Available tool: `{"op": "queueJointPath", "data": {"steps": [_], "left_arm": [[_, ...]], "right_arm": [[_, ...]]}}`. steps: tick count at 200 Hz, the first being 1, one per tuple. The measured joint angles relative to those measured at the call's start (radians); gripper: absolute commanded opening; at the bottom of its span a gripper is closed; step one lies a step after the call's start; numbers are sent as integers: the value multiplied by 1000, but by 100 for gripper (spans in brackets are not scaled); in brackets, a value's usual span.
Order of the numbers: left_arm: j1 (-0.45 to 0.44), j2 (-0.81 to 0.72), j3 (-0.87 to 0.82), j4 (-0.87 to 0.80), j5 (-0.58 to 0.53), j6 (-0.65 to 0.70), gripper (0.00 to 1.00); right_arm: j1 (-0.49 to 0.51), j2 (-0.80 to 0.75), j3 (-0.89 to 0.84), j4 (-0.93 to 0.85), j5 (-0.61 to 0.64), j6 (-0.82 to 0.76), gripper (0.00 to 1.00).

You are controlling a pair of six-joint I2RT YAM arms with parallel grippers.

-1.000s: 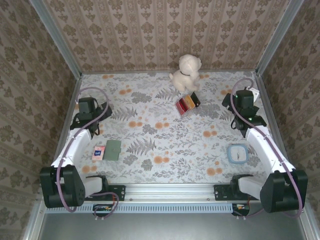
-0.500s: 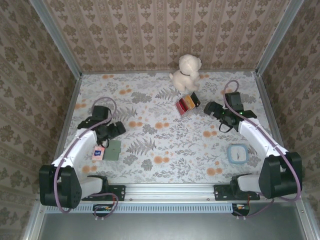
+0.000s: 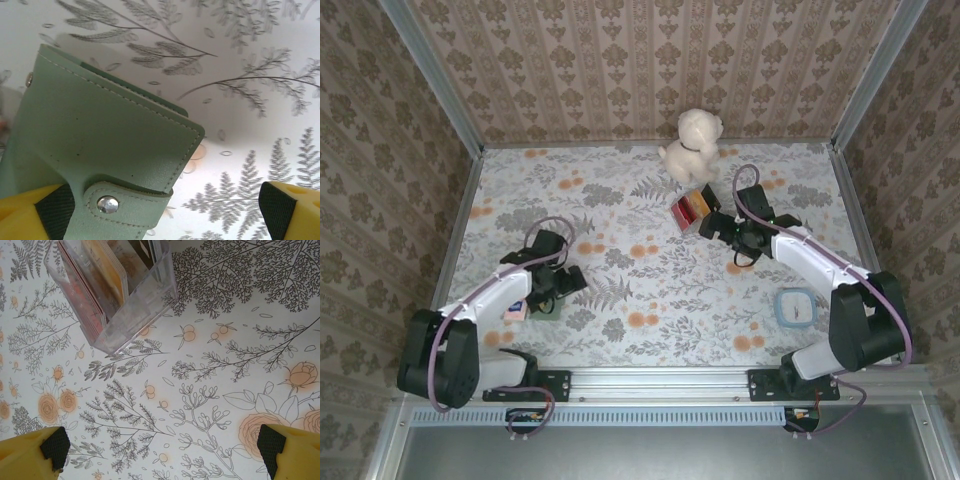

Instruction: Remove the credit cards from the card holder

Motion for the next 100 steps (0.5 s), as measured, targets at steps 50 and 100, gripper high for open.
{"op": "queueJointPath", "data": {"steps": [50, 100], "left_arm": [[-207, 119, 73, 193, 26, -145, 100], [-290, 281, 227, 327, 183, -181, 100]], "right_arm": [[0, 11, 23, -1, 0, 0, 99], [16, 14, 30, 0, -11, 8, 90]]}}
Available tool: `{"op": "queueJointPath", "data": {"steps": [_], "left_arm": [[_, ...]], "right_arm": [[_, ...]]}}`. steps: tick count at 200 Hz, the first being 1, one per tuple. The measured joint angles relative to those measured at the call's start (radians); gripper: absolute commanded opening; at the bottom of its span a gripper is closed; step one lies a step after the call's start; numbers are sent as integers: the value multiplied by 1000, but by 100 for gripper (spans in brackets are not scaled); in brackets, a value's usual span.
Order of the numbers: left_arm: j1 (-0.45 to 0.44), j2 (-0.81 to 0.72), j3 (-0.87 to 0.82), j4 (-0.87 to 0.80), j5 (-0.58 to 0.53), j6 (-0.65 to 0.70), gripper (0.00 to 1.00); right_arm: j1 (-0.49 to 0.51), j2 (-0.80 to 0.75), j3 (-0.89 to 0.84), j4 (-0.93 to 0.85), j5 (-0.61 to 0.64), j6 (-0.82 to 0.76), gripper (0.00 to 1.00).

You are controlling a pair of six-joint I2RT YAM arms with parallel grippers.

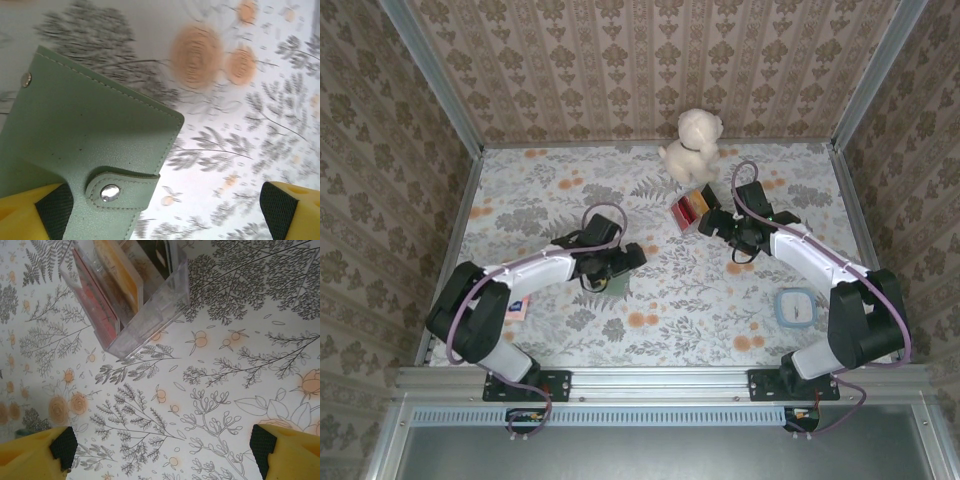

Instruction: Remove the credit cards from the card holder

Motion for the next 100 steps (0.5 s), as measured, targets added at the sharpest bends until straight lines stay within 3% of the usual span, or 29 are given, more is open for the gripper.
{"op": "queueJointPath", "data": {"steps": [27, 51, 79, 100], "left_arm": [[39, -18, 50, -53, 36, 63, 100], [130, -79, 47, -96, 59, 119, 99], [243, -120, -5, -110, 82, 164, 88], [265, -119, -48, -122, 102, 183, 78]], "right_arm": [[35, 17, 5, 1, -23, 8, 87], [106, 49, 23, 5, -40, 18, 83], [203, 125, 65, 26, -56, 27, 76], [261, 190, 100, 32, -68, 40, 74]]}}
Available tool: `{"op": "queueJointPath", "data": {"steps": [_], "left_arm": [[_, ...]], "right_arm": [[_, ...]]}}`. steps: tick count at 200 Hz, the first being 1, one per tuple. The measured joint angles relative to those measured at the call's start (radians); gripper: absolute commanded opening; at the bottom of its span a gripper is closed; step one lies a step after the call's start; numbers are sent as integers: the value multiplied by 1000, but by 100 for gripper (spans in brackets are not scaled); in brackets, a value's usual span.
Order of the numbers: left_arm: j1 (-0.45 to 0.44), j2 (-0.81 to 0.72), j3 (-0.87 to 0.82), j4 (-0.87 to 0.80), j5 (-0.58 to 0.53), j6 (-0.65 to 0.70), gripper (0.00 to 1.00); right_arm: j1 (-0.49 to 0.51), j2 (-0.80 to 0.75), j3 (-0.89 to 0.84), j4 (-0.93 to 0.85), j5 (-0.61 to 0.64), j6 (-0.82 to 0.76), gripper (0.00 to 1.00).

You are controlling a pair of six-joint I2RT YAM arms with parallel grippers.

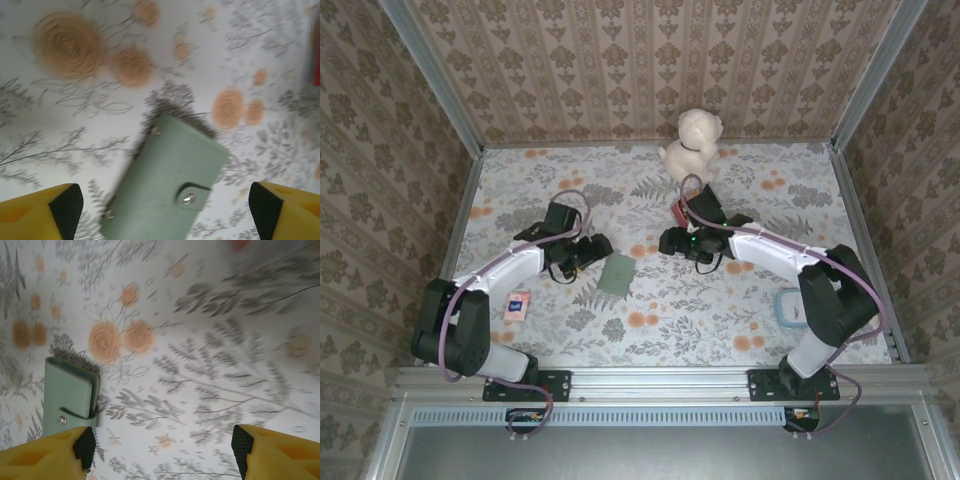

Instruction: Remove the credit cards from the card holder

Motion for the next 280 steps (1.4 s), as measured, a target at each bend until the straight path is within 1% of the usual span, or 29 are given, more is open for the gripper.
{"op": "queueJointPath", "data": {"steps": [27, 58, 67, 80, 99, 123, 145, 166, 200, 221, 238, 250, 259, 274, 280], "left_arm": [[-1, 26, -23, 0, 22, 10, 71], [-6, 69, -44, 17, 35, 8, 60], [-13, 77, -47, 22, 40, 9, 59], [-26, 84, -49, 33, 50, 6, 53], [-42, 88, -50, 47, 57, 2, 50], [-77, 90, -63, 53, 56, -3, 48], [-109, 94, -84, 64, 60, -16, 37], [-152, 93, -99, 95, 57, -44, 33], [-250, 93, -111, 150, 45, -108, 32], [-275, 93, -118, 174, 45, -138, 35], [-274, 81, -128, 180, 44, -150, 41], [-265, 62, -138, 179, 45, -158, 43], [-252, 45, -150, 182, 49, -160, 44], [-217, 17, -179, 212, 71, -163, 44], [-201, 12, -192, 227, 83, -164, 43]], "right_arm": [[46, 51, 28, 6, -10, 9, 73], [65, 72, 58, 5, -11, 13, 72], [68, 74, 65, 6, -11, 13, 72], [71, 80, 72, 8, -14, 13, 71], [72, 92, 79, 10, -21, 13, 71], [74, 112, 85, 9, -27, 13, 70], [77, 125, 95, 7, -30, 13, 69], [79, 126, 97, 5, -32, 13, 66], [80, 127, 97, 0, -32, 4, 63], [88, 134, 97, -11, -32, -5, 59], [100, 144, 99, -24, -33, -23, 58], [112, 154, 107, -40, -33, -30, 57], [123, 162, 115, -48, -32, -39, 53], [145, 176, 134, -67, -32, -52, 43], [153, 182, 140, -74, -32, -57, 41]]}}
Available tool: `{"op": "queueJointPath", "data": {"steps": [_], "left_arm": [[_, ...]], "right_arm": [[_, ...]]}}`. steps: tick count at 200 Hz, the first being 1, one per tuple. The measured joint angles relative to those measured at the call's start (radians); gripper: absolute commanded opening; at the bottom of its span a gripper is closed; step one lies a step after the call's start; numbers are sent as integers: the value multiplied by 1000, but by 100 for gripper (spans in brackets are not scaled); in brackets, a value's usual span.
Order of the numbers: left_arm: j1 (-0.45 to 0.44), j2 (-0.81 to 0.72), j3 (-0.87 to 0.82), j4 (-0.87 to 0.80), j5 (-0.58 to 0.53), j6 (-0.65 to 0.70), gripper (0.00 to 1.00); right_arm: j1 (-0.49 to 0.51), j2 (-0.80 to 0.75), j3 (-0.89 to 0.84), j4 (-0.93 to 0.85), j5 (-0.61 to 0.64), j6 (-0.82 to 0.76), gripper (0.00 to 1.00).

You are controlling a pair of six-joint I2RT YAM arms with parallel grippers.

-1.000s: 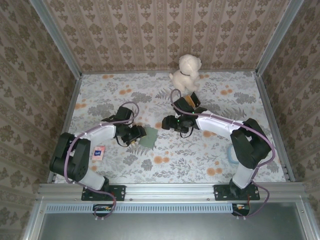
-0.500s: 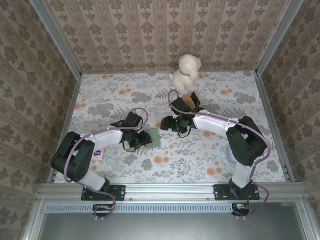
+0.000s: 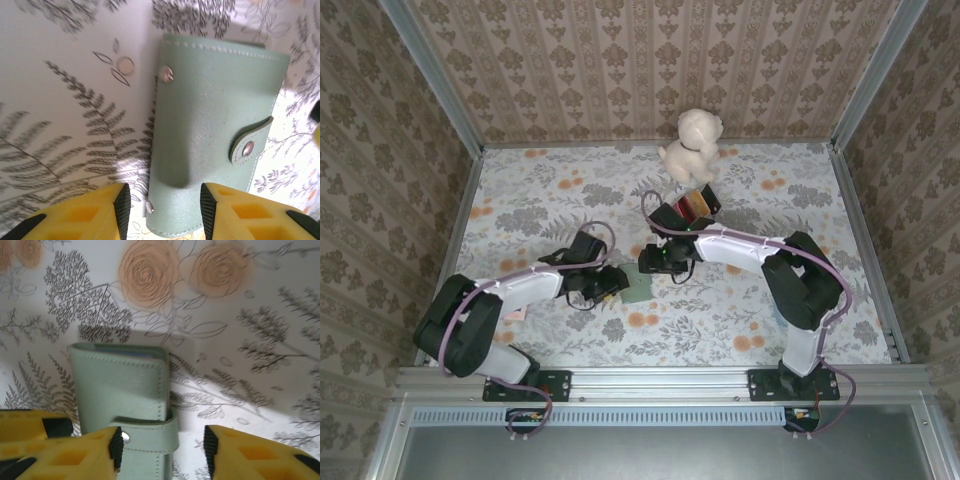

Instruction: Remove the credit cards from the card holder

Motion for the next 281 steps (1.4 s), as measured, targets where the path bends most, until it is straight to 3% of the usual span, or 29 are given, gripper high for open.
{"op": "queueJointPath", "data": {"steps": [31, 163, 243, 281], "left_arm": [[50, 5, -31, 41, 56, -2, 41], [141, 108, -80, 301, 272, -29, 40], [135, 113, -100, 370, 291, -32, 38], [134, 113, -106, 395, 300, -31, 28]], "right_arm": [[35, 31, 24, -20, 0, -18, 34], [45, 68, 26, -25, -10, -16, 33], [37, 76, 31, -25, -31, -16, 33], [33, 76, 31, -25, -31, -16, 33]]}}
